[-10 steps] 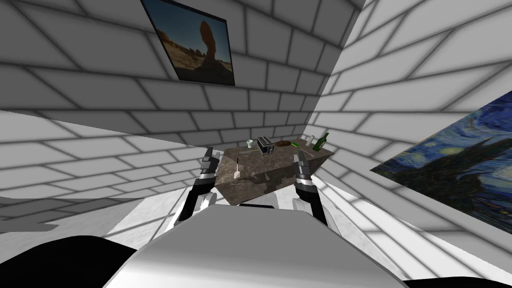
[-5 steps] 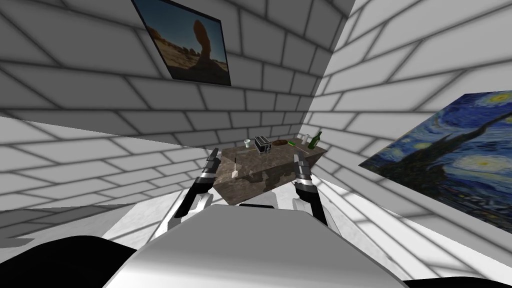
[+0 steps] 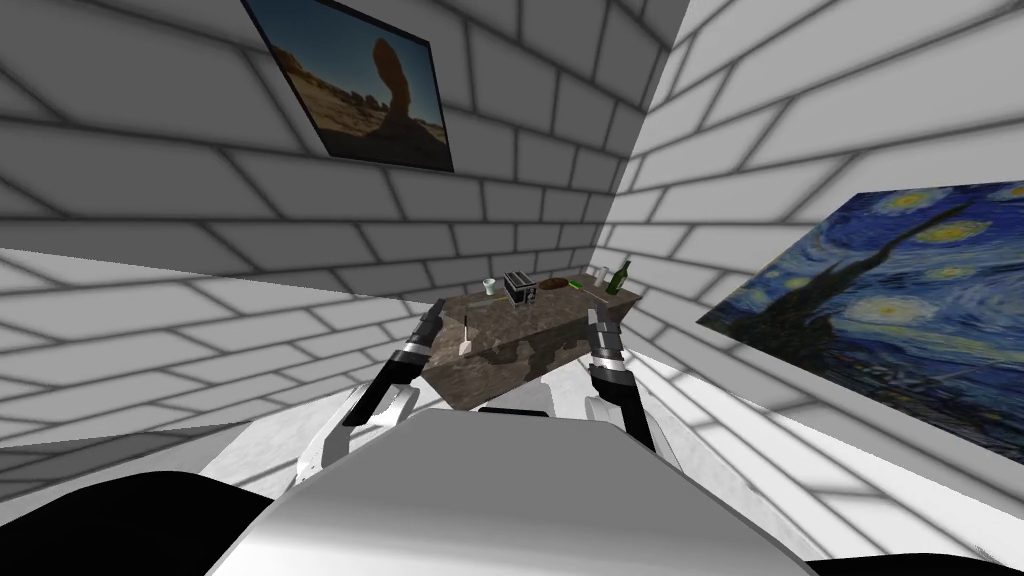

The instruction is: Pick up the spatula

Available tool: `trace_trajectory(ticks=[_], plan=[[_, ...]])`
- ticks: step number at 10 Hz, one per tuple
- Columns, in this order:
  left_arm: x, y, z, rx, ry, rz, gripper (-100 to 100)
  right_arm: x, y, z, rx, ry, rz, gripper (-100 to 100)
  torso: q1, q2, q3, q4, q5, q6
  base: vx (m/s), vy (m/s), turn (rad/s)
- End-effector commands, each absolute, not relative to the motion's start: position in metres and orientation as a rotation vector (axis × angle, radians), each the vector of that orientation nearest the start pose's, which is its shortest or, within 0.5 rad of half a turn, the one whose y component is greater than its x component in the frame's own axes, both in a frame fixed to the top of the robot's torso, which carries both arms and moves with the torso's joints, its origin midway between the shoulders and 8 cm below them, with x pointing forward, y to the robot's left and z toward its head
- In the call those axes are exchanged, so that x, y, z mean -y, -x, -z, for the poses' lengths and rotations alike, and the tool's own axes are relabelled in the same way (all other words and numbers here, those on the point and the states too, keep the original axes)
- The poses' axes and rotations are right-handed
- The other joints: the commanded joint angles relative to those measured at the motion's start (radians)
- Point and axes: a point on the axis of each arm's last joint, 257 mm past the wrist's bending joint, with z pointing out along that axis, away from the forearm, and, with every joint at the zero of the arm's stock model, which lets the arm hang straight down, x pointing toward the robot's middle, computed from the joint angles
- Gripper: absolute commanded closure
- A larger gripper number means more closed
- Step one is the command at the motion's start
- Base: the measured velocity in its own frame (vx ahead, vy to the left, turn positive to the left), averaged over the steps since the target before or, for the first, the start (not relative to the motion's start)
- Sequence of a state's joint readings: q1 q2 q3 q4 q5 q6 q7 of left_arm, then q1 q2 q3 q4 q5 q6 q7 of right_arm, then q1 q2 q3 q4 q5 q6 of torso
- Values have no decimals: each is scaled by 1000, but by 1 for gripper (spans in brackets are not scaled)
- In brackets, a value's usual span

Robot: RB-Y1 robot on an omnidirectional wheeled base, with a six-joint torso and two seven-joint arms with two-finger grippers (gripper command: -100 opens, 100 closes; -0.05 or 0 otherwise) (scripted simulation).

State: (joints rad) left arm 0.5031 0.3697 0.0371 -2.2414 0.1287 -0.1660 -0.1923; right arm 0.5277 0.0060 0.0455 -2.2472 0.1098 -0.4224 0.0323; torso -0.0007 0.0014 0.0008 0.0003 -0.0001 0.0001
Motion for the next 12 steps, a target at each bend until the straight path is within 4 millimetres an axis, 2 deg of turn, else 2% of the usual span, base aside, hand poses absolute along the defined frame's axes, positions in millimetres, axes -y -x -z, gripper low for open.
trace_trajectory(ticks=[1,6,7,8,9,10,11,12], plan=[[-299,-399,81,-1229,642,979,-100,260,-363,16,-775,-692,-1206,0,0,0,0,0,0,0,-32,-26,-200],[-310,-403,111,-1385,631,883,-100,260,-363,16,-775,-692,-1206,0,0,0,0,0,0,0,-18,-14,-93],[-316,-403,124,-1446,632,841,-100,260,-363,16,-775,-692,-1206,0,0,0,0,0,0,0,-19,-15,-149],[-317,-403,125,-1452,633,837,-100,260,-363,16,-775,-692,-1206,0,0,0,0,0,0,0,-15,-8,-82],[-324,-402,139,-1512,637,794,-100,260,-363,16,-775,-692,-1206,0,1,0,0,0,0,0,-14,-12,-168],[-325,-402,140,-1519,639,788,-100,260,-363,16,-775,-692,-1206,0,0,0,0,0,0,0,-11,-9,-82],[-334,-400,154,-1578,647,744,-100,260,-363,16,-775,-692,-1206,0,1,-1,0,0,0,-1,-11,-12,-133],[-335,-400,156,-1586,648,738,-100,260,-363,16,-775,-692,-1206,0,1,-1,0,0,0,0,-9,-7,-104]])
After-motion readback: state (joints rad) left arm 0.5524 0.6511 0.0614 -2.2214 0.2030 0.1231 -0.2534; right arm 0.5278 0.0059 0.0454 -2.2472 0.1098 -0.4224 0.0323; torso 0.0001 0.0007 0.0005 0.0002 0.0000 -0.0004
